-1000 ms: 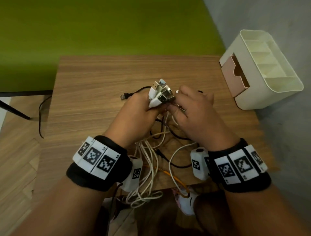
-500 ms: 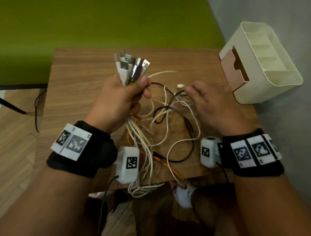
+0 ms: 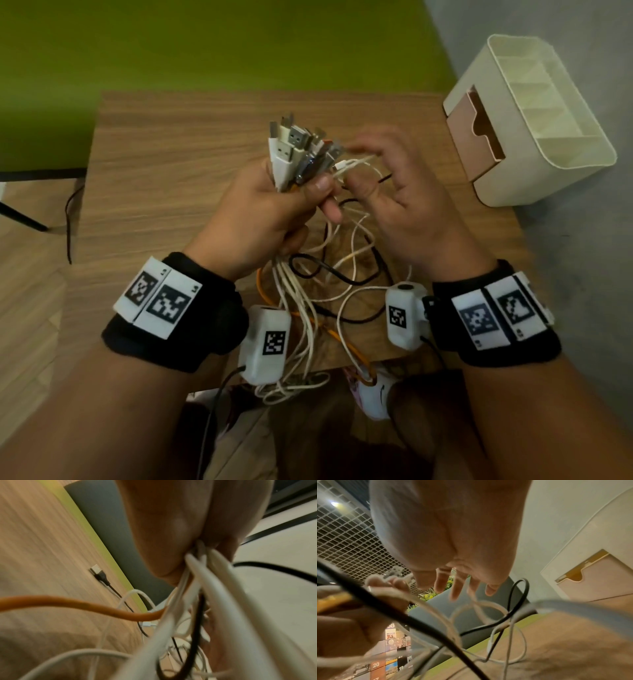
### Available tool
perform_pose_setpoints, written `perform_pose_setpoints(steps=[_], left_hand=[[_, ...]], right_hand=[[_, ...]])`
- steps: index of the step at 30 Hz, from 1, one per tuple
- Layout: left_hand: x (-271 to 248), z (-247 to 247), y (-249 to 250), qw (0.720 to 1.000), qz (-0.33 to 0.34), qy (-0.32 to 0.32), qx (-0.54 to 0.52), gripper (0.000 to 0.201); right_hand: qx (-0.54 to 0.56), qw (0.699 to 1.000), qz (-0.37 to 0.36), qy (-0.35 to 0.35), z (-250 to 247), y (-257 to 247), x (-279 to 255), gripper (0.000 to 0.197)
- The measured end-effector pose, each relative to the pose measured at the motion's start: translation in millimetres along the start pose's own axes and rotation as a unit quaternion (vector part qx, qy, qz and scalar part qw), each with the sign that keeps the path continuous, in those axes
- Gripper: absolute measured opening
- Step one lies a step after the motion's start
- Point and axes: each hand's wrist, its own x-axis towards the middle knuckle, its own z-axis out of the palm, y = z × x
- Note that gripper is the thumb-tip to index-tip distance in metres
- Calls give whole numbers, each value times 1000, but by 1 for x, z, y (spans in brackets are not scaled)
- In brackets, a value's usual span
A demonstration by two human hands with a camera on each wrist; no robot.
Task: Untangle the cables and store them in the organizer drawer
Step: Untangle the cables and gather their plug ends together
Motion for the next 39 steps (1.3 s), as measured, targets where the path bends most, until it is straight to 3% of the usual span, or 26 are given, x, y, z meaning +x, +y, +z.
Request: perform_pose_setpoints(steps=[4, 8, 13, 16, 18, 22, 24, 27, 34, 36, 39], left_hand=[[3, -12, 0, 998, -1, 56, 24, 11], [6, -12, -8, 964, 40, 144, 222, 10], [4, 3, -12, 927, 115, 116, 339, 13], [3, 5, -8, 916, 111, 104, 370, 19], [1, 3, -4, 915, 110, 121, 368, 27], [5, -13, 0, 947, 93, 214, 223, 14], [7, -18, 0, 948, 75, 223, 215, 14], [6, -16, -3, 936, 62, 191, 291, 13], [5, 0, -10, 900, 107, 87, 414, 18], [3, -1, -7, 906, 127, 104, 389, 15], [3, -8, -2, 936, 138, 185, 267, 12]], right_hand=[[-2, 999, 38, 3, -7, 5, 0, 15], [28, 999, 32, 3, -10, -2, -1, 14], [-27, 999, -4, -30, 6, -5, -1, 12], [-18, 1000, -2, -19, 6, -6, -1, 9], [-13, 1000, 12, -21, 3, -7, -1, 11], [5, 993, 114, -35, -7, -4, -3, 19], [-1, 991, 135, -14, -11, -1, -4, 21], [-6, 995, 99, 23, -12, -2, -3, 13], [-22, 999, 15, -20, 3, -8, -2, 14], [-7, 1000, 20, -12, -1, -11, -2, 12], [11, 997, 75, -11, -7, -13, -3, 12]])
